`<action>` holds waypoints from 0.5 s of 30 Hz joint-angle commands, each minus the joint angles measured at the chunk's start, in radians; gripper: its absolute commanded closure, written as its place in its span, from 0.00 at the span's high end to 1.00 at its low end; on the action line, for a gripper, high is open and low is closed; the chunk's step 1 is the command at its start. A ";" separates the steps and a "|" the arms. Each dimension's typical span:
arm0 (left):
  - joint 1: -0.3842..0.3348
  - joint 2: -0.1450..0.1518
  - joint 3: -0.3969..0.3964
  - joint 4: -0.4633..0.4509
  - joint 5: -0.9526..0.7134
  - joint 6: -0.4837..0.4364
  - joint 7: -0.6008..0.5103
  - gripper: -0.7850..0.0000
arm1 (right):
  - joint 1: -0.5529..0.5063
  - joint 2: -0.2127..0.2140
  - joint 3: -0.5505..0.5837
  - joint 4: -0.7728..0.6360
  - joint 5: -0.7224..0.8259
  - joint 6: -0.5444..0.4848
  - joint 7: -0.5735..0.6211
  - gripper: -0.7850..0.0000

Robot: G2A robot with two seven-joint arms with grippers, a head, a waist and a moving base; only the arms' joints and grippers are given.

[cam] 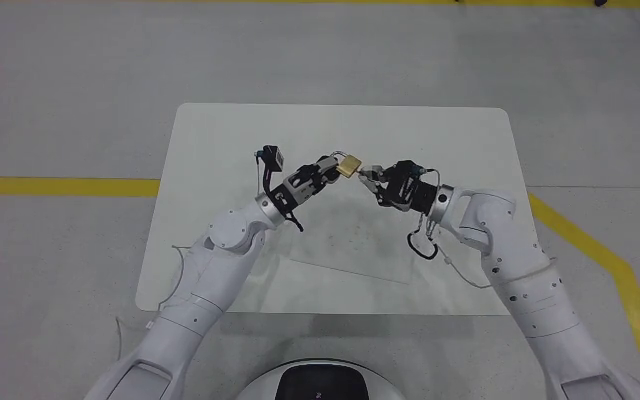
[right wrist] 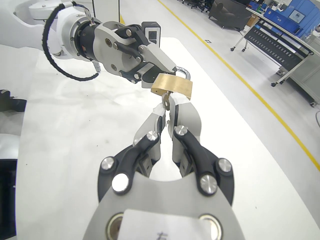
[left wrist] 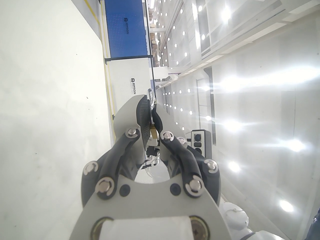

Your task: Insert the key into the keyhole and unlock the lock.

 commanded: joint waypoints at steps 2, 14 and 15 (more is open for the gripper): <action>0.001 0.002 0.001 -0.006 0.032 -0.020 0.002 0.00 | 0.008 -0.002 0.001 0.021 0.062 -0.039 0.012 0.00; 0.011 0.009 -0.003 -0.028 0.131 -0.055 0.026 0.00 | 0.041 -0.006 0.008 0.103 0.280 -0.154 0.088 0.00; 0.010 0.010 -0.004 -0.028 0.144 -0.056 0.028 0.00 | 0.043 -0.007 0.007 0.107 0.295 -0.159 0.095 0.00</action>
